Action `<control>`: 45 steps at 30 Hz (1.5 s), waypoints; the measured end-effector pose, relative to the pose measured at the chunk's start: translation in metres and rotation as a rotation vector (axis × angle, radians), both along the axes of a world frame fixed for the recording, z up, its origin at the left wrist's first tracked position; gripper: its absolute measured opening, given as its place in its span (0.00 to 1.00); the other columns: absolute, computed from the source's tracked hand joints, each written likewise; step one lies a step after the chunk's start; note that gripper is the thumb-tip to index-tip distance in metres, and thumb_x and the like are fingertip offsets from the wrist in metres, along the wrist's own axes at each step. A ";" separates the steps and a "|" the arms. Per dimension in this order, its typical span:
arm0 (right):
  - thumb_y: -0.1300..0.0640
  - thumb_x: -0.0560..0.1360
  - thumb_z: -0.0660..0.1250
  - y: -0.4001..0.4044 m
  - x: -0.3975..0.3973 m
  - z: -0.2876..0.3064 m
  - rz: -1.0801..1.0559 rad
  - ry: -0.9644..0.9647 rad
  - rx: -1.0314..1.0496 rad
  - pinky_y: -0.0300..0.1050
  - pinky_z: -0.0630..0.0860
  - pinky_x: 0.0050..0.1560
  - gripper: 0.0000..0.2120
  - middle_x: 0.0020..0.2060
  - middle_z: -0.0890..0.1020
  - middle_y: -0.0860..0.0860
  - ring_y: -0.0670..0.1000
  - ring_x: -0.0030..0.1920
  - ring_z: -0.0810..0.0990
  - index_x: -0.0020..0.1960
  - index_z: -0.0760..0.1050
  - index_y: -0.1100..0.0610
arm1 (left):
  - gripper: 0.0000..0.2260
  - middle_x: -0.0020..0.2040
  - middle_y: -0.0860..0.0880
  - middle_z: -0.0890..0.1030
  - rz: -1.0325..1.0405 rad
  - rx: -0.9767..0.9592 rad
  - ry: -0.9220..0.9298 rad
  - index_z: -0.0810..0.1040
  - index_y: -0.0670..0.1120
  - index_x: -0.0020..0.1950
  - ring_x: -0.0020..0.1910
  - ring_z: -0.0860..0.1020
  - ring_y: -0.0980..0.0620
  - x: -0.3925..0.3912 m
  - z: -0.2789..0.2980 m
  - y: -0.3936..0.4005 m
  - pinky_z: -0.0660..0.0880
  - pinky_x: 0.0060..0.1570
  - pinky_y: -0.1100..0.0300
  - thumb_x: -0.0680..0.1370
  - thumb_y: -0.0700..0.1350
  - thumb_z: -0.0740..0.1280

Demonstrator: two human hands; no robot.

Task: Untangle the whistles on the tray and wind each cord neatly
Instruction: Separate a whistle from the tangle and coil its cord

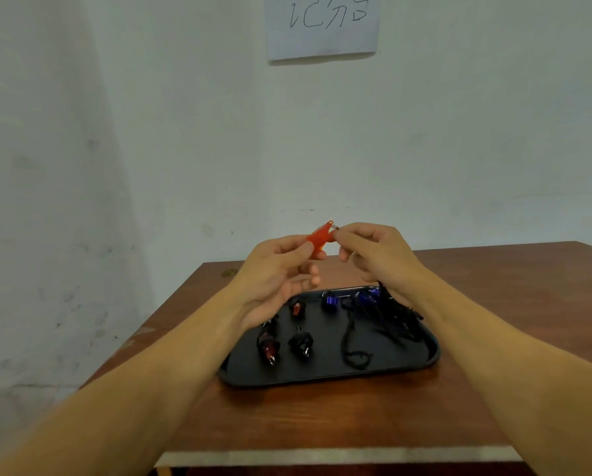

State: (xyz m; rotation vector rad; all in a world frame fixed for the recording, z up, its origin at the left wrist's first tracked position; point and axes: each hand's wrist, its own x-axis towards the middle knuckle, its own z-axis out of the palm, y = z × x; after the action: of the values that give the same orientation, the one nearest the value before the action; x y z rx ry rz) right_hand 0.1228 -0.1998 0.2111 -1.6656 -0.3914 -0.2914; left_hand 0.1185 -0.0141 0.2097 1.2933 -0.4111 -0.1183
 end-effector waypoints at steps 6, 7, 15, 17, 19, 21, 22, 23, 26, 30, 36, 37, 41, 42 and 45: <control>0.59 0.79 0.66 0.000 0.005 0.007 0.098 0.048 0.239 0.37 0.54 0.21 0.11 0.30 0.76 0.51 0.45 0.23 0.58 0.40 0.83 0.59 | 0.04 0.39 0.45 0.79 -0.034 0.006 0.017 0.80 0.41 0.45 0.30 0.73 0.53 -0.004 -0.009 0.010 0.77 0.33 0.59 0.79 0.39 0.67; 0.59 0.79 0.65 -0.001 0.006 0.007 0.101 0.045 0.237 0.37 0.54 0.21 0.12 0.30 0.77 0.51 0.45 0.23 0.58 0.40 0.82 0.59 | 0.04 0.39 0.46 0.79 -0.058 0.007 0.029 0.81 0.42 0.45 0.30 0.73 0.54 -0.003 -0.011 0.010 0.78 0.34 0.59 0.78 0.39 0.67; 0.60 0.80 0.65 -0.005 0.010 -0.004 0.103 0.057 0.236 0.37 0.52 0.22 0.14 0.28 0.76 0.51 0.45 0.22 0.58 0.36 0.82 0.58 | 0.08 0.45 0.44 0.81 -0.141 -0.124 0.112 0.78 0.43 0.55 0.35 0.75 0.51 -0.001 -0.023 0.010 0.78 0.36 0.57 0.77 0.37 0.67; 0.60 0.80 0.65 -0.005 0.011 -0.003 0.107 0.049 0.266 0.36 0.52 0.22 0.14 0.28 0.76 0.51 0.45 0.22 0.58 0.37 0.82 0.58 | 0.08 0.44 0.43 0.81 -0.132 -0.118 0.127 0.78 0.41 0.56 0.34 0.74 0.52 0.001 -0.023 0.006 0.78 0.35 0.58 0.77 0.36 0.67; 0.60 0.80 0.65 -0.002 0.010 0.002 0.125 0.036 0.263 0.38 0.52 0.23 0.14 0.28 0.76 0.51 0.46 0.23 0.58 0.38 0.81 0.58 | 0.08 0.44 0.43 0.81 -0.139 -0.131 0.154 0.78 0.38 0.55 0.33 0.73 0.53 0.001 -0.023 0.003 0.78 0.35 0.58 0.77 0.37 0.68; 0.60 0.80 0.64 0.003 0.008 0.007 0.140 0.019 0.247 0.39 0.52 0.24 0.15 0.28 0.76 0.51 0.46 0.24 0.58 0.36 0.81 0.57 | 0.07 0.42 0.43 0.79 -0.158 -0.165 0.177 0.79 0.37 0.52 0.32 0.73 0.53 0.001 -0.022 -0.001 0.79 0.35 0.59 0.76 0.39 0.68; 0.59 0.80 0.64 0.005 0.008 0.008 0.142 0.014 0.246 0.39 0.52 0.24 0.15 0.28 0.76 0.50 0.47 0.24 0.58 0.36 0.80 0.56 | 0.07 0.41 0.44 0.78 -0.167 -0.178 0.189 0.79 0.37 0.52 0.32 0.72 0.53 0.000 -0.022 -0.003 0.79 0.36 0.59 0.77 0.39 0.68; 0.59 0.80 0.64 0.007 0.009 0.009 0.139 0.011 0.250 0.39 0.52 0.24 0.15 0.28 0.76 0.50 0.47 0.24 0.58 0.36 0.80 0.56 | 0.08 0.39 0.44 0.77 -0.178 -0.189 0.203 0.78 0.38 0.53 0.31 0.71 0.53 -0.001 -0.022 -0.004 0.79 0.36 0.59 0.78 0.40 0.67; 0.59 0.80 0.64 0.009 0.010 0.007 0.131 0.015 0.267 0.38 0.53 0.23 0.14 0.28 0.76 0.50 0.46 0.24 0.58 0.38 0.80 0.56 | 0.08 0.36 0.46 0.74 -0.214 -0.202 0.234 0.76 0.40 0.52 0.31 0.70 0.53 -0.002 -0.021 -0.008 0.79 0.35 0.59 0.80 0.44 0.64; 0.59 0.80 0.65 0.007 0.013 0.002 0.099 0.036 0.288 0.37 0.52 0.23 0.13 0.28 0.76 0.49 0.46 0.23 0.58 0.36 0.80 0.56 | 0.11 0.36 0.46 0.72 -0.315 -0.180 0.271 0.72 0.44 0.46 0.31 0.69 0.52 -0.003 -0.022 -0.005 0.78 0.34 0.57 0.82 0.51 0.62; 0.60 0.79 0.65 0.013 0.011 -0.001 0.122 0.037 0.300 0.39 0.52 0.24 0.18 0.28 0.75 0.50 0.45 0.23 0.58 0.31 0.79 0.53 | 0.12 0.34 0.47 0.71 -0.329 -0.171 0.217 0.73 0.43 0.43 0.27 0.68 0.53 -0.008 -0.017 -0.007 0.75 0.29 0.60 0.82 0.50 0.61; 0.60 0.80 0.65 0.013 0.010 0.001 0.124 0.043 0.308 0.39 0.52 0.24 0.18 0.28 0.75 0.49 0.45 0.23 0.58 0.32 0.79 0.53 | 0.12 0.33 0.47 0.71 -0.292 -0.163 0.177 0.73 0.43 0.43 0.27 0.68 0.53 -0.008 -0.016 -0.007 0.75 0.29 0.60 0.82 0.49 0.60; 0.60 0.79 0.66 0.022 0.012 0.000 0.113 0.103 0.340 0.35 0.53 0.21 0.10 0.28 0.73 0.48 0.43 0.23 0.59 0.40 0.79 0.56 | 0.11 0.32 0.47 0.69 -0.196 -0.083 -0.011 0.72 0.42 0.44 0.25 0.65 0.54 -0.008 -0.012 -0.004 0.70 0.24 0.60 0.83 0.47 0.59; 0.59 0.79 0.67 0.027 0.013 -0.003 0.115 0.119 0.331 0.35 0.53 0.21 0.08 0.28 0.73 0.47 0.43 0.22 0.59 0.42 0.80 0.56 | 0.11 0.32 0.47 0.70 -0.159 -0.059 -0.042 0.72 0.42 0.43 0.24 0.64 0.54 -0.007 -0.010 -0.003 0.68 0.23 0.60 0.83 0.46 0.59; 0.49 0.78 0.69 0.043 0.014 -0.011 -0.014 0.116 0.202 0.37 0.60 0.23 0.09 0.28 0.75 0.46 0.44 0.23 0.63 0.45 0.81 0.54 | 0.13 0.32 0.47 0.72 0.090 0.179 -0.214 0.72 0.43 0.42 0.24 0.65 0.52 0.006 -0.008 0.001 0.67 0.24 0.59 0.85 0.45 0.58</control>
State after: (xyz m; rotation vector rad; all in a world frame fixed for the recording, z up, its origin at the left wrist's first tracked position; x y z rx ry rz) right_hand 0.1371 -0.1572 0.1998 -1.4799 -0.2548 -0.2359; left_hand 0.1246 -0.0127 0.2017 1.5053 -0.5331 0.0618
